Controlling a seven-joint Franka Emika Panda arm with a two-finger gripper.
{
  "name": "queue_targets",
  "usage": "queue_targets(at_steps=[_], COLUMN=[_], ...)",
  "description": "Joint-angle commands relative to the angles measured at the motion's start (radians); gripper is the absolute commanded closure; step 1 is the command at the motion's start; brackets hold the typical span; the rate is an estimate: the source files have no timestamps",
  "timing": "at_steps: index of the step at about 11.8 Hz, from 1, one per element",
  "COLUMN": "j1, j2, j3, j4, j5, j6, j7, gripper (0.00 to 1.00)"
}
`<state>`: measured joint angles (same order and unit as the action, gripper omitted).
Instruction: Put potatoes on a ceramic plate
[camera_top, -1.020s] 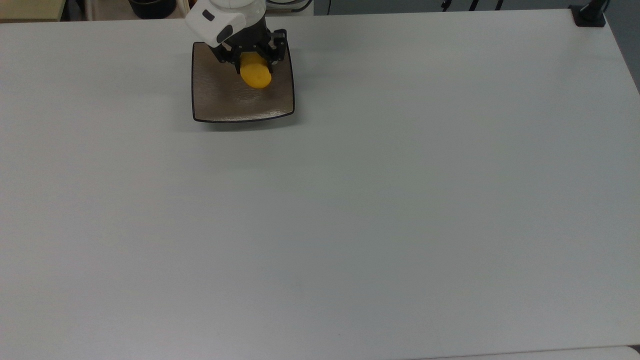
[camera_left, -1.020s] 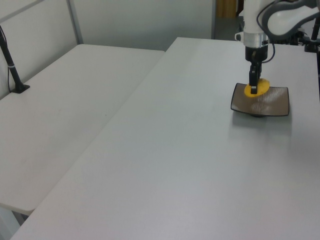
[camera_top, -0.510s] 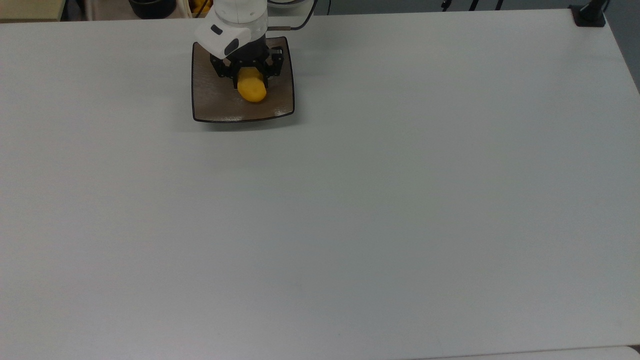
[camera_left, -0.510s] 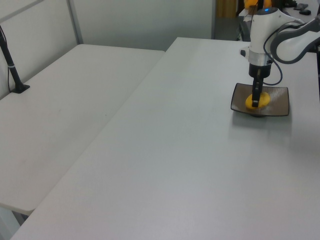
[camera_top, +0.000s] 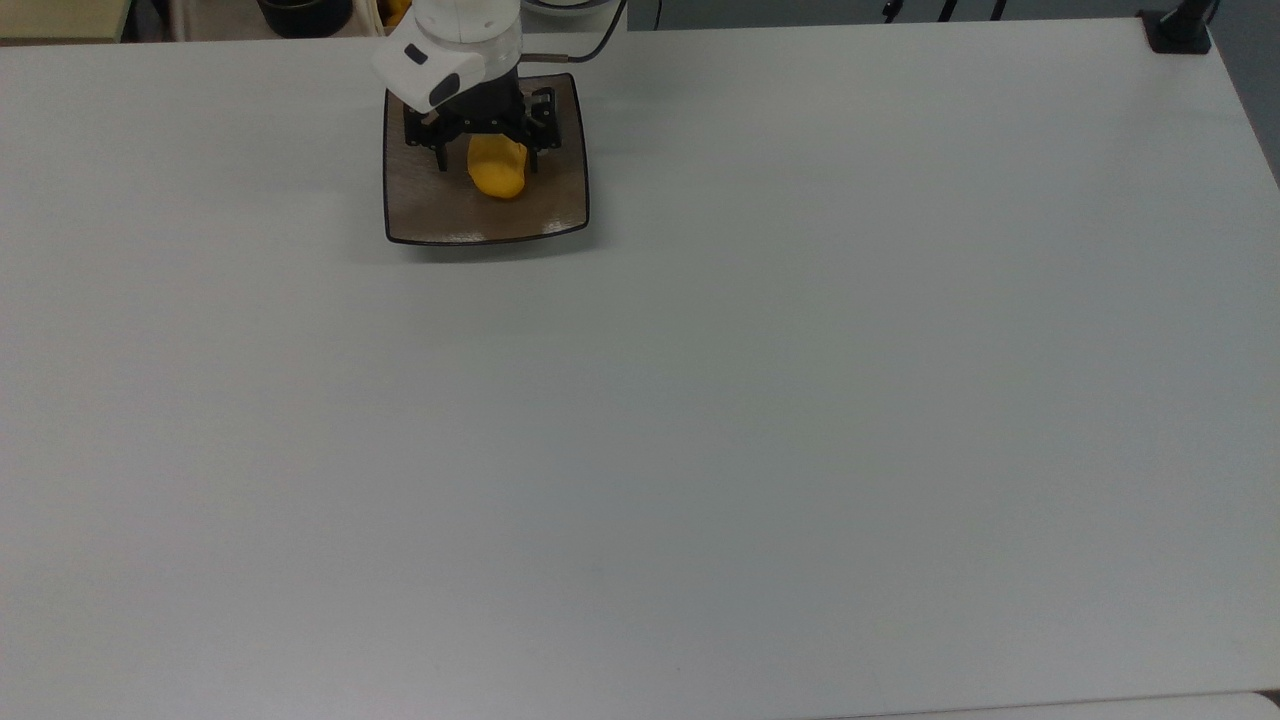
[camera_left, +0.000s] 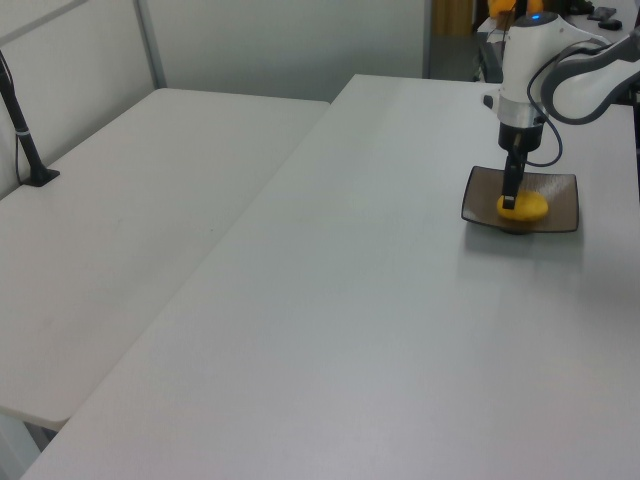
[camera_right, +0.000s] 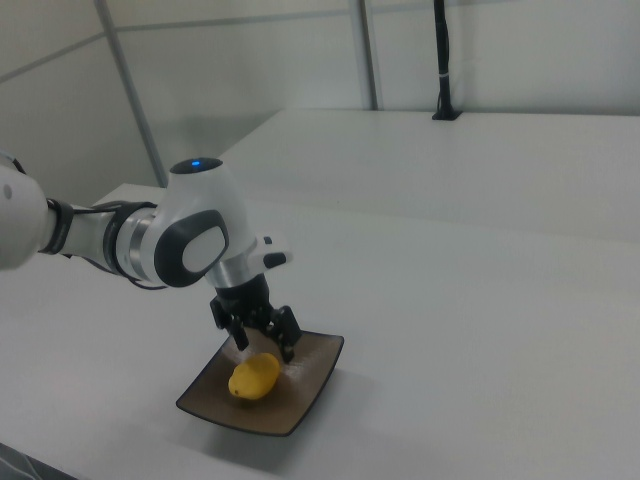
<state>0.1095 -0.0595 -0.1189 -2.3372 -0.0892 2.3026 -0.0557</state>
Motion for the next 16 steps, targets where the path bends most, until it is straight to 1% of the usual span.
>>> queue_targets(at_steps=[1, 3, 4, 6, 7, 8, 9, 11, 12, 14, 16], j1=[0.039, 0.056, 0.086, 0.108, 0.11, 0.104, 0.095, 0.044, 0.035, 0.036, 0.038], j2=[-0.013, -0.01, -0.007, -0.01, -0.008, -0.011, -0.011, -0.028, -0.028, -0.011, 0.021], j3=[-0.004, 0.004, 0.004, 0.008, 0.016, 0.034, 0.06, 0.109, 0.117, 0.111, 0.104], j4=[0.173, 0.37, 0.442, 0.568, 0.625, 0.662, 0.692, 0.7, 0.697, 0.691, 0.691], j5=[-0.012, 0.005, 0.026, 0.069, 0.086, 0.126, 0.149, 0.158, 0.184, 0.18, 0.163], j6=[-0.13, -0.32, -0.381, -0.515, -0.582, -0.641, -0.681, -0.704, -0.701, -0.654, -0.548], j7=[0.086, 0.092, 0.111, 0.134, 0.134, 0.134, 0.135, 0.137, 0.125, 0.076, -0.005], gripper=[0.0, 0.0, 0.0, 0.0, 0.0, 0.0, 0.0, 0.0, 0.0, 0.0, 0.0])
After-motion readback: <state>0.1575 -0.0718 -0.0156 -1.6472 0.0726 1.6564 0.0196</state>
